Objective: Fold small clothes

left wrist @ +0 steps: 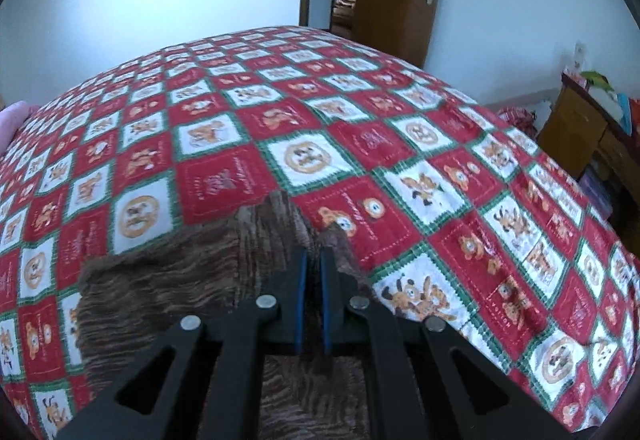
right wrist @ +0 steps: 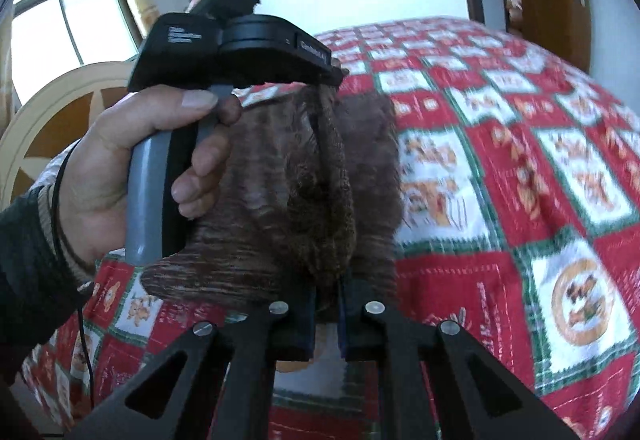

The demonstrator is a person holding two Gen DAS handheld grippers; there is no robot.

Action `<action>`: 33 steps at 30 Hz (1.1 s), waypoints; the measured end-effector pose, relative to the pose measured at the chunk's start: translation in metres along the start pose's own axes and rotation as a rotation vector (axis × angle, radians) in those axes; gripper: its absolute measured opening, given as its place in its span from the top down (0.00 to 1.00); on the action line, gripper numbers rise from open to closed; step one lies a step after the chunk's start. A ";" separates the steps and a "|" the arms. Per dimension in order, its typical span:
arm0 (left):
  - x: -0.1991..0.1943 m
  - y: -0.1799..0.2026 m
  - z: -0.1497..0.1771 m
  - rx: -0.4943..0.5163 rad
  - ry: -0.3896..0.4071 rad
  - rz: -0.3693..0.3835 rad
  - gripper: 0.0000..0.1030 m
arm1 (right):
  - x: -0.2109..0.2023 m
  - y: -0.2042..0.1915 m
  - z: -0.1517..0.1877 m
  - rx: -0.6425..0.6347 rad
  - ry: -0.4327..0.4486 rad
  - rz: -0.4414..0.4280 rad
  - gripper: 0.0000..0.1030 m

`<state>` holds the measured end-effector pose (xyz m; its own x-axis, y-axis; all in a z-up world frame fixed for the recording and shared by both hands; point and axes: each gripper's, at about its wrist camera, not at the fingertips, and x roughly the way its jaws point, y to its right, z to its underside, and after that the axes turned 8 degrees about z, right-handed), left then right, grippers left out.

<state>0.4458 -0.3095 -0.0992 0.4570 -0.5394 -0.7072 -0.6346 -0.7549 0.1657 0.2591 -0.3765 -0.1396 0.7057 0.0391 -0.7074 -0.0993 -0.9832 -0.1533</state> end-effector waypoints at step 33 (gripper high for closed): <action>-0.091 -0.086 0.139 -0.166 0.100 -0.064 0.08 | 0.064 -0.020 -0.103 0.070 -0.064 -0.034 0.93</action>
<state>0.3720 -0.1434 -0.1443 0.5580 -0.5164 -0.6496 -0.4943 -0.8356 0.2397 0.3782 -0.3727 -0.1104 0.6637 0.0859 -0.7431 -0.1262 -0.9663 -0.2244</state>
